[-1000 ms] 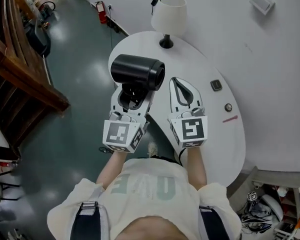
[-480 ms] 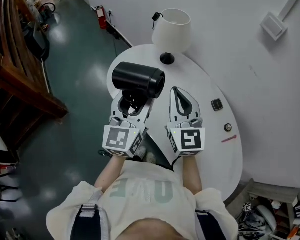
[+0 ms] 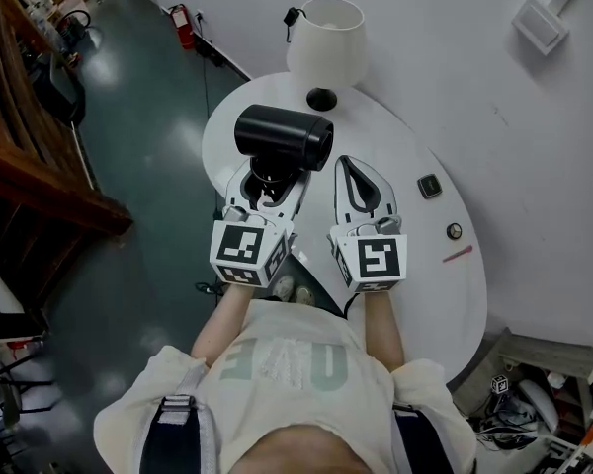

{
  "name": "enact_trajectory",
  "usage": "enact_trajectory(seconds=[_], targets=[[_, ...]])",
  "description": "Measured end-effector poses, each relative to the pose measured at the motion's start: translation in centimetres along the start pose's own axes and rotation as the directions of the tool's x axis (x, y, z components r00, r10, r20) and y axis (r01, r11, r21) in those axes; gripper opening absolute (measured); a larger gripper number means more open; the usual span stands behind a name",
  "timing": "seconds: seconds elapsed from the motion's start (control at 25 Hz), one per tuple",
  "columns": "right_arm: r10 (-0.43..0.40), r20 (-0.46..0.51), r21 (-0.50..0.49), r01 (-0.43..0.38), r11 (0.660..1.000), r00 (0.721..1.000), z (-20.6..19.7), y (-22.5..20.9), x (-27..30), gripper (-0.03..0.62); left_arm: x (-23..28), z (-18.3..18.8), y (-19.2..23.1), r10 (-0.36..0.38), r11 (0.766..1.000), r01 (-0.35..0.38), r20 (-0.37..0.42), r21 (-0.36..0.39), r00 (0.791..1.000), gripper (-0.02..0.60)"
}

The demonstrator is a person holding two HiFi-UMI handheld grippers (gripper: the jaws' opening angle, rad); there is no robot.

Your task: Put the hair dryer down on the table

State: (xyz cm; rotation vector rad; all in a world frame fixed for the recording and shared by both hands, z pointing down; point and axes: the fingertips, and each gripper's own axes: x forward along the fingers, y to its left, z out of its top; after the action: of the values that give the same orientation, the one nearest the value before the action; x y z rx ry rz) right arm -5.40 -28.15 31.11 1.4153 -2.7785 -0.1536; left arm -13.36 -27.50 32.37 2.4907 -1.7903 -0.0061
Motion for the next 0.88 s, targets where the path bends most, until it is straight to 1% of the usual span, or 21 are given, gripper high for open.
enact_trajectory(seconds=[0.08,0.2,0.32,0.4,0.56,0.68,0.76,0.88], targets=[[-0.018,-0.02,0.001,0.018,1.0,1.0,-0.7,-0.4,-0.4,0.005,1.0,-2.0,-0.5,-0.026,1.0,0.026,-0.07,-0.007,0.997,0.272],[-0.045,-0.055,0.007,0.045,0.999,0.997,-1.8,-1.0,-1.1,0.005,2.4,-5.4,-1.5,-0.069,0.998,0.066,-0.177,-0.022,0.982,0.272],[-0.076,-0.09,0.013,0.077,0.997,0.993,-3.0,-1.8,-1.7,0.005,4.1,-9.1,-2.6,-0.122,0.992,0.119,-0.259,-0.029,0.958,0.272],[-0.106,-0.111,0.02,0.108,0.994,0.988,-3.8,-2.4,-2.3,0.005,5.1,-11.9,-3.4,-0.156,0.988,0.155,-0.319,-0.029,0.935,0.272],[-0.157,-0.16,0.024,0.162,0.986,0.975,-5.4,-3.6,-3.4,0.005,6.6,-16.9,-4.9,-0.212,0.977,0.201,-0.431,-0.07,0.877,0.27],[-0.184,-0.203,0.031,0.195,0.98,0.962,-6.9,-4.3,-4.5,0.005,7.3,-20.4,-6.0,-0.232,0.971,0.224,-0.508,-0.078,0.83,0.27],[-0.199,-0.23,0.042,0.214,0.976,0.953,-8.0,-4.8,-5.2,0.005,7.6,-22.9,-6.8,-0.239,0.968,0.239,-0.566,-0.075,0.789,0.27],[-0.219,-0.268,0.054,0.242,0.969,0.938,-9.4,-5.2,-6.2,0.005,7.8,-26.3,-7.5,-0.238,0.963,0.261,-0.656,-0.064,0.716,0.27]])
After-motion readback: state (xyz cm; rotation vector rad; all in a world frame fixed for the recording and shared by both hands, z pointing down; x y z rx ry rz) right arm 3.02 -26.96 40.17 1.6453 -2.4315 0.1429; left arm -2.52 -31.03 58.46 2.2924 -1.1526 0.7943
